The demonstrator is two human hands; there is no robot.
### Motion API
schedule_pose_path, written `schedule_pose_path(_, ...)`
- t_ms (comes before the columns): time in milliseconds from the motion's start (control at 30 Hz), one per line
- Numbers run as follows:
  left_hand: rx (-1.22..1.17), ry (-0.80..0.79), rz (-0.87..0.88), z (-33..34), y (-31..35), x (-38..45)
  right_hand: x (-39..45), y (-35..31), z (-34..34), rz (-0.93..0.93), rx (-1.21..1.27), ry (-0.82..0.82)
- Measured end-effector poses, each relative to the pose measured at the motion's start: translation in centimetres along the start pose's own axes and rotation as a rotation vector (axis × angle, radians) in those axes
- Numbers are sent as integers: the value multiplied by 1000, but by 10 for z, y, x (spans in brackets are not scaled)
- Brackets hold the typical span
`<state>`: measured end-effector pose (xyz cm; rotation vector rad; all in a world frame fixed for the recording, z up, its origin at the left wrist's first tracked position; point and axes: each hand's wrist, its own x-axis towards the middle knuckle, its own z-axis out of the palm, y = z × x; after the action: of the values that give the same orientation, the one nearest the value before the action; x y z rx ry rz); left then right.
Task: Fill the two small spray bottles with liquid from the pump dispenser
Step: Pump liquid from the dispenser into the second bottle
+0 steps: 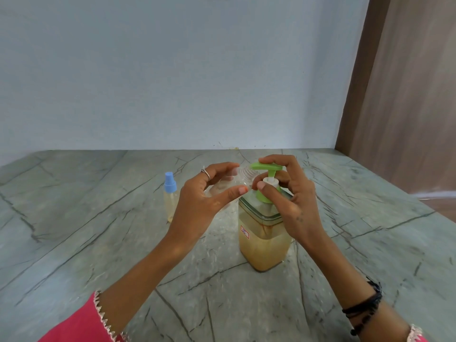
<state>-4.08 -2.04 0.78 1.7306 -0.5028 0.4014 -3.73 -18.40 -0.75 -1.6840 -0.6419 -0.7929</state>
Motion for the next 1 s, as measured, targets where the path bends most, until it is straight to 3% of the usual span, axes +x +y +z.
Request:
schedule_pose_path(700, -37, -1, -8, 1, 1, -1, -2, 0, 0, -38, -25, -5)
schedule_pose_path(1000, -27, -1, -12, 0, 0, 0, 3, -5, 4, 92, 104, 80)
